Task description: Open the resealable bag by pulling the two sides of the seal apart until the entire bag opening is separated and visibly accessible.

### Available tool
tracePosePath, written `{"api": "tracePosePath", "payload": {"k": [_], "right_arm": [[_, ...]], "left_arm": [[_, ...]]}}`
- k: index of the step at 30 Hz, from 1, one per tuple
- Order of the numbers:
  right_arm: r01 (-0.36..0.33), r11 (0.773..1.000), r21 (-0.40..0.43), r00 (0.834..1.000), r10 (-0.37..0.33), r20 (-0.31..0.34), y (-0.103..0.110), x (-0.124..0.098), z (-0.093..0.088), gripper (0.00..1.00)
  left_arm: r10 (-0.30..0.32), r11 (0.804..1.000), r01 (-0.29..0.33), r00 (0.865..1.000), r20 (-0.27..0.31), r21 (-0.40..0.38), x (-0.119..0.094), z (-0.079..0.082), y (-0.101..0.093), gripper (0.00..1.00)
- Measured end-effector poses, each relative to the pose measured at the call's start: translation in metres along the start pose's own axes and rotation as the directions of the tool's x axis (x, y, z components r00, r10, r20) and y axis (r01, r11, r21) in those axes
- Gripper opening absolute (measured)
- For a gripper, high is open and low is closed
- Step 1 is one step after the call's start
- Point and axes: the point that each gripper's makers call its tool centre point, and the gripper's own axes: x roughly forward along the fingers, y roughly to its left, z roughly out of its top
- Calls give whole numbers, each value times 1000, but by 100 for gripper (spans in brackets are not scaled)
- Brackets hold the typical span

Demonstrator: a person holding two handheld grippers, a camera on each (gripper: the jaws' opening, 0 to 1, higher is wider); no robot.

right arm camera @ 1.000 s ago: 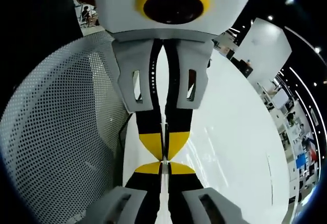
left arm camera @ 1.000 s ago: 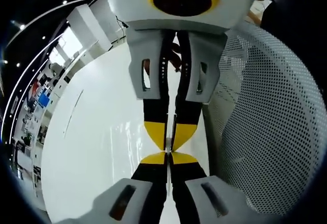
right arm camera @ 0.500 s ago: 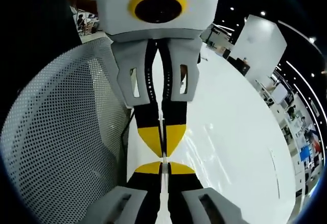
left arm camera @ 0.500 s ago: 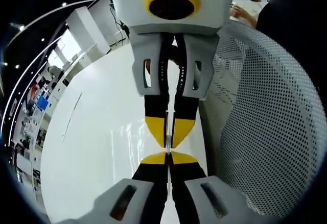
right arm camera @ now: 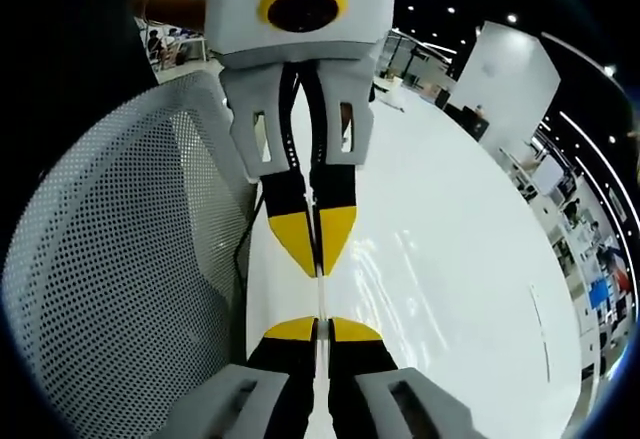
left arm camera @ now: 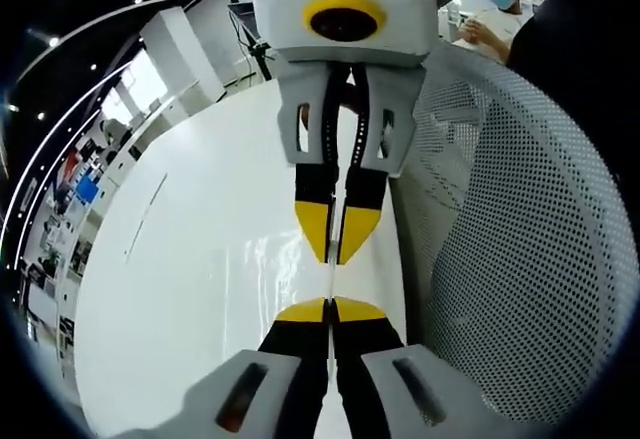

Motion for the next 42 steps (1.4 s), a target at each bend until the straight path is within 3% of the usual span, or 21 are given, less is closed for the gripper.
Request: {"api": "tracePosePath", "payload": {"k": [5, 17, 35, 42], "right_arm": [[-1, 1000, 12, 1000, 1, -10, -1, -2, -5, 0], [6, 999, 42, 999, -4, -45, -3, -10, -27, 0], [16, 995, 95, 998, -10, -62, 0, -20, -48, 0], [11, 992, 129, 997, -1, -79, 3, -18, -50, 2]], "left_arm": [[3, 999, -3, 1000, 7, -38, -1, -4, 3, 0], [44, 998, -45, 999, -9, -46, -7, -9, 7, 0], [35, 997, -35, 999, -11, -73, -7, -13, 6, 0], [21, 999, -21, 1000, -19, -25, -4, -11, 6, 0]]}}
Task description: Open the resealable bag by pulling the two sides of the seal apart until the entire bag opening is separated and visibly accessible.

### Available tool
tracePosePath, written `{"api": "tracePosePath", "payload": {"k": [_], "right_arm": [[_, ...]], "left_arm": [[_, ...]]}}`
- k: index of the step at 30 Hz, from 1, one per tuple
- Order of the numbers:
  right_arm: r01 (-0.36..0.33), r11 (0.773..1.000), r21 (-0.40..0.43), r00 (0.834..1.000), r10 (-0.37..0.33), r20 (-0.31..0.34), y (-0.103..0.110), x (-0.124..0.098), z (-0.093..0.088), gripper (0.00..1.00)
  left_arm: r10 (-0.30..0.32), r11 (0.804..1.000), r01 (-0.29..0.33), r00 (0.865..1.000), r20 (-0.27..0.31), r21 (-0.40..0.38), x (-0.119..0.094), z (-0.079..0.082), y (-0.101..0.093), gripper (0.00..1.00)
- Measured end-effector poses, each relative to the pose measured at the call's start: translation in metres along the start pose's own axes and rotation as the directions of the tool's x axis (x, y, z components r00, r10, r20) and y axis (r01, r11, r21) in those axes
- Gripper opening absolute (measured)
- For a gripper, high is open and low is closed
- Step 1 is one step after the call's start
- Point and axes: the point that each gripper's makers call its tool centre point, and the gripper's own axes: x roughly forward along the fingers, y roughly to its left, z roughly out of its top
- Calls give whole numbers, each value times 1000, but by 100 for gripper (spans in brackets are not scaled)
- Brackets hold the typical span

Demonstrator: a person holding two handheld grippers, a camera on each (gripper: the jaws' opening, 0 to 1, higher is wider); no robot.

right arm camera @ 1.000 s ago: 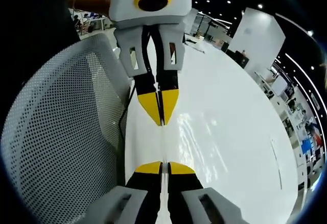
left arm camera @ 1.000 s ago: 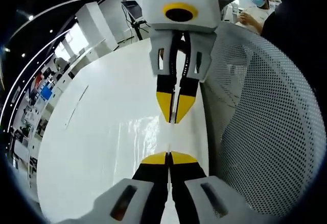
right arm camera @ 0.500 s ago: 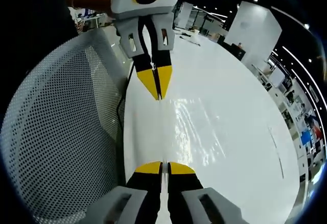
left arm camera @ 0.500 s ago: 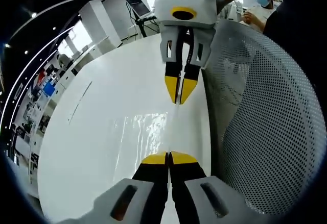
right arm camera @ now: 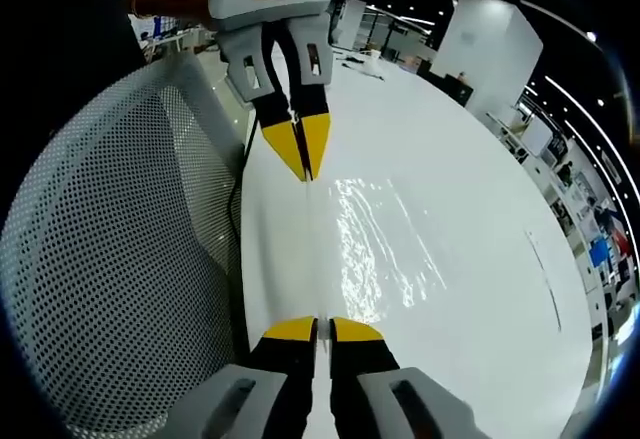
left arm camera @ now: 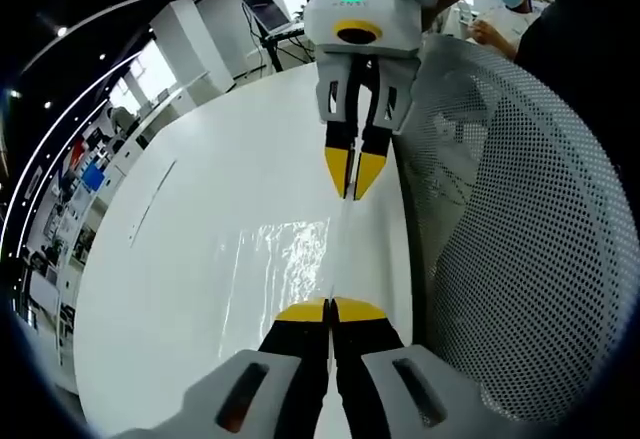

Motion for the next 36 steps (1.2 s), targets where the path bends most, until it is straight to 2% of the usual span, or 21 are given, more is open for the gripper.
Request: {"api": "tracePosePath", "payload": {"k": [2, 4, 10, 14, 22, 26, 36], "right_arm": [[0, 1000, 30, 1000, -1, 27, 0, -2, 6, 9], [1, 999, 49, 1000, -2, 27, -1, -3, 10, 13], [27, 999, 30, 996, -30, 78, -3, -6, 33, 13], [30, 999, 29, 994, -33, 105, -4, -4, 44, 12], [29, 1000, 0, 997, -29, 75, -1, 6, 41, 11], [32, 999, -15, 997, -31, 67, -1, 9, 42, 10], [16, 1000, -2, 997, -16, 72, -1, 17, 46, 9]], "left_arm": [[-1, 1000, 1, 1000, 8, -7, -3, -1, 0, 0], [-2, 1000, 2, 1000, 10, -3, -4, -1, -1, 0], [-28, 999, 29, 999, -28, 45, -1, -5, -11, 0], [-35, 998, 36, 999, -23, 46, -1, -4, -15, 0], [-18, 999, 19, 1000, -9, 38, -2, -2, -11, 0], [-13, 998, 14, 1000, -17, 54, -3, -4, -10, 0], [-12, 993, 12, 1000, -1, 117, -2, 5, -12, 0]]}}
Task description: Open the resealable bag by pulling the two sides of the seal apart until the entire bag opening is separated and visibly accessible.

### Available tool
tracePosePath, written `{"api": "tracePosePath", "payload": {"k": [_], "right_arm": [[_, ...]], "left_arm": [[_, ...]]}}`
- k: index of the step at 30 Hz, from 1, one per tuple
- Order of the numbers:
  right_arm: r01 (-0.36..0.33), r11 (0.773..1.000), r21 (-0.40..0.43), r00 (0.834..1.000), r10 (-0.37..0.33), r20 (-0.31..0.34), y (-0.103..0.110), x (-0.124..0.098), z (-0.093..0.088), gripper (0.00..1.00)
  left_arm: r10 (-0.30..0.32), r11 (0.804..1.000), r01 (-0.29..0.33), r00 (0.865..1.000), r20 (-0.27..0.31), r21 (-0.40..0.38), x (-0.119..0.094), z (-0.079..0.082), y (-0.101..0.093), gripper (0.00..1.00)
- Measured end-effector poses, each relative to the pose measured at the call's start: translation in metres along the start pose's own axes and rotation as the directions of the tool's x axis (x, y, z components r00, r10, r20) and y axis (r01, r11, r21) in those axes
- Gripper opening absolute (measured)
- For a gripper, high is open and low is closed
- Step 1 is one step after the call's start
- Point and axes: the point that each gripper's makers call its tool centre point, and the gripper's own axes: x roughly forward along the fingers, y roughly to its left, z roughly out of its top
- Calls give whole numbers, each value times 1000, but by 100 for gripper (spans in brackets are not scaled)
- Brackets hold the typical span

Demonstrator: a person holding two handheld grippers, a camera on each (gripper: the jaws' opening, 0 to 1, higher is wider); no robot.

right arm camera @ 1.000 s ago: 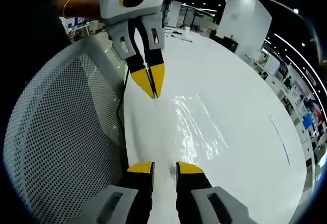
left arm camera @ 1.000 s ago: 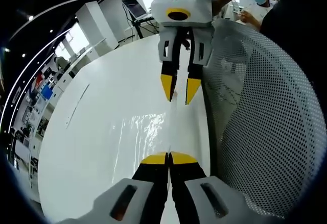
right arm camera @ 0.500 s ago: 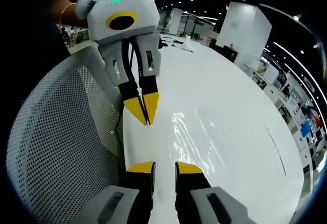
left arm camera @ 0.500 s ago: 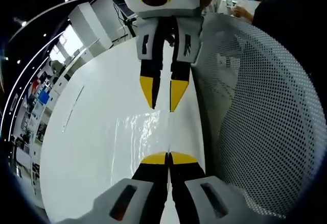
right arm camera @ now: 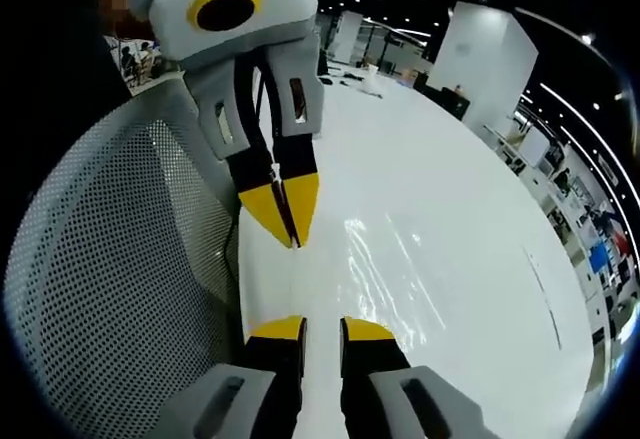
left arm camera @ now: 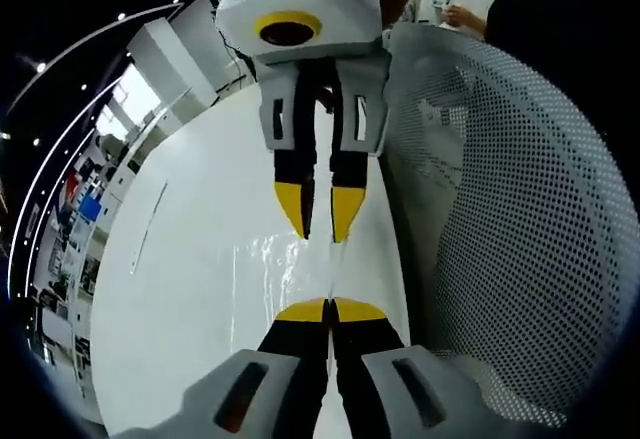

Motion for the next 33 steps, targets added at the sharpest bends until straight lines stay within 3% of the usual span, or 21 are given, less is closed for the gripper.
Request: {"api": "tracePosePath", "payload": {"k": [8, 17, 21, 24, 29, 33], "right_arm": [[-18, 1000, -1, 1000, 18, 25, 4, 4, 9, 0], [0, 1000, 19, 1000, 0, 31, -1, 8, 13, 0], [12, 1000, -7, 1000, -12, 13, -4, 9, 12, 0], [17, 1000, -15, 1000, -17, 12, -6, 9, 13, 0], [20, 1000, 7, 999, -21, 26, -9, 9, 19, 0], [21, 1000, 16, 999, -21, 36, -11, 9, 22, 0]], "left_arm": [[-2, 1000, 2, 1000, -2, 23, 1, 2, 3, 0], [70, 997, -69, 997, -37, 17, 1, -2, 12, 0], [102, 994, -100, 994, -44, 46, -1, 0, 15, 15], [128, 983, -113, 987, -97, 148, -5, -1, 17, 15], [117, 982, -109, 992, -42, 156, -4, 16, 11, 12], [113, 979, -106, 993, -30, 173, -1, 22, 7, 11]]}}
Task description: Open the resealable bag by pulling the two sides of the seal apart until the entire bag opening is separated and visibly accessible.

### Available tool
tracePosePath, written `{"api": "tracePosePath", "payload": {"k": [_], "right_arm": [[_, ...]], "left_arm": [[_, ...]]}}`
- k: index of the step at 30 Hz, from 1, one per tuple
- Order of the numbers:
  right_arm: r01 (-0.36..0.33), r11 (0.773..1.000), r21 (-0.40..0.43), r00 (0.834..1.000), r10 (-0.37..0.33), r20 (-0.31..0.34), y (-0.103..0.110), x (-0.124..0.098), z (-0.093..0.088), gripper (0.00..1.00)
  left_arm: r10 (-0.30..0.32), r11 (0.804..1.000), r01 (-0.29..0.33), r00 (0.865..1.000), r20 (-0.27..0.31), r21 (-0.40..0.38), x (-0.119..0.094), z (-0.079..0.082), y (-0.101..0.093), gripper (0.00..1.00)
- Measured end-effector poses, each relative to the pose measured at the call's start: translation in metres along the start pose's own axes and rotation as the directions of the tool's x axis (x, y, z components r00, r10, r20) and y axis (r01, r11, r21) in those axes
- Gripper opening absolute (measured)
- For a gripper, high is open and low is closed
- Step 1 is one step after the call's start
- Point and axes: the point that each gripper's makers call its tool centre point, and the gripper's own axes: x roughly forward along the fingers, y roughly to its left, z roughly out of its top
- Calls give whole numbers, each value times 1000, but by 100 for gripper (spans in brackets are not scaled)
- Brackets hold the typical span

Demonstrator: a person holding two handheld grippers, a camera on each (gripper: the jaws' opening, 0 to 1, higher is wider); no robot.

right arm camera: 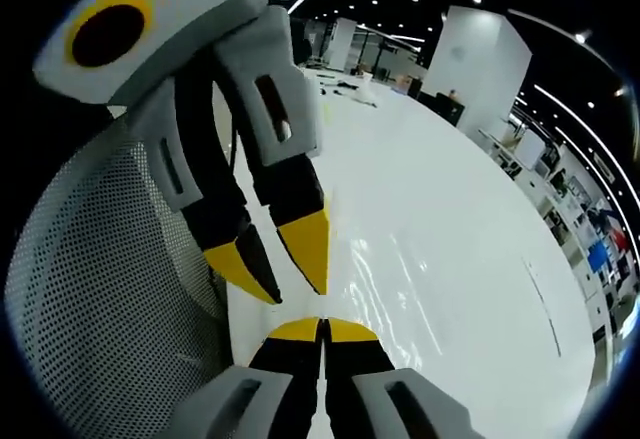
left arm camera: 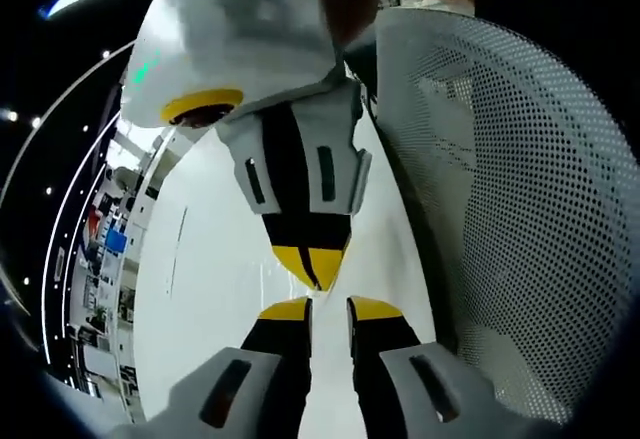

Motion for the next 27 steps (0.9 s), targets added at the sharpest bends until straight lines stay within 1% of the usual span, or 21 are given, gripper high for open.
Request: {"api": "tracePosePath", "payload": {"k": [4, 10, 18, 22, 27], "right_arm": [[-3, 1000, 13, 1000, 3, 14, 0, 0, 4, 0], [-3, 1000, -1, 1000, 3, 18, 2, 0, 9, 0], [-10, 1000, -6, 999, 10, 40, 5, 0, 15, 0], [-7, 1000, -11, 999, 8, 47, 4, -1, 17, 0], [6, 1000, -11, 999, -5, 48, 0, -3, 17, 0]], "left_arm": [[-6, 1000, 6, 1000, -17, 17, 6, -4, -3, 9], [-7, 1000, 7, 1000, -26, 2, 7, -8, -3, 8], [1, 1000, -2, 998, -64, -10, 9, -19, -4, 1], [7, 1000, -8, 998, -66, -19, 8, -20, -3, 1], [4, 998, -7, 999, -45, -57, 10, -18, -4, 0]]}}
